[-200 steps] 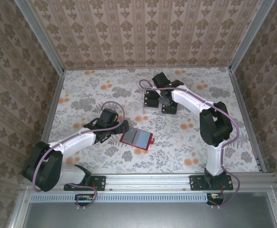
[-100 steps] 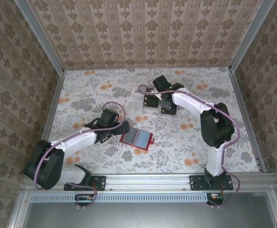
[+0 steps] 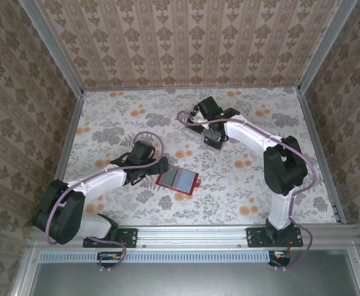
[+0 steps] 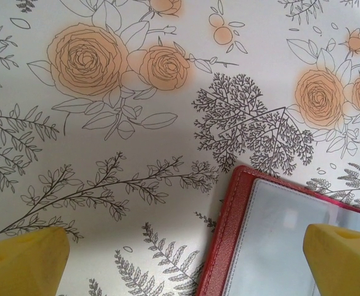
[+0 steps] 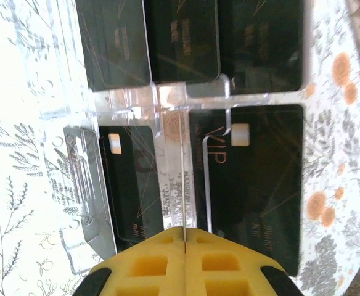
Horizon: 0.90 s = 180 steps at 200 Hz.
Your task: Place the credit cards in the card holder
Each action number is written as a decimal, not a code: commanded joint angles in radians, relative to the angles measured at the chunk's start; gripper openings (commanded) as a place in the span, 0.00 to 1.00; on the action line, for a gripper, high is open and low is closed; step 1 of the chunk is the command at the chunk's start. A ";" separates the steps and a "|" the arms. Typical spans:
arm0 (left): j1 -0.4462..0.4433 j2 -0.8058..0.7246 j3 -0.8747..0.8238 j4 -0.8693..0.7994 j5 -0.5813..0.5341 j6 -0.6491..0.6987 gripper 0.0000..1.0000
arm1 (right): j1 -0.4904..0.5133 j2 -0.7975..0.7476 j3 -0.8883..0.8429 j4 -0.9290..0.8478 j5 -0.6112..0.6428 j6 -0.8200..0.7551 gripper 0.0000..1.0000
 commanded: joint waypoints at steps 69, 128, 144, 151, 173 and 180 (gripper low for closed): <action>-0.012 0.032 -0.005 0.098 0.055 0.014 1.00 | 0.112 -0.204 0.012 -0.033 0.046 0.188 0.00; -0.084 0.065 -0.057 0.184 0.007 -0.043 1.00 | 0.140 -0.471 -0.295 -0.017 -0.146 0.634 0.00; -0.104 0.076 -0.070 0.203 -0.023 -0.055 1.00 | 0.142 -0.578 -0.400 0.031 -0.246 0.743 0.00; -0.113 0.080 -0.072 0.207 -0.034 -0.058 1.00 | 0.142 -0.618 -0.443 0.053 -0.279 0.785 0.00; -0.146 0.094 -0.072 0.210 -0.063 -0.066 1.00 | 0.142 -0.724 -0.542 0.090 -0.341 0.870 0.00; -0.158 0.095 -0.073 0.209 -0.071 -0.071 1.00 | 0.142 -0.752 -0.567 0.090 -0.348 0.889 0.00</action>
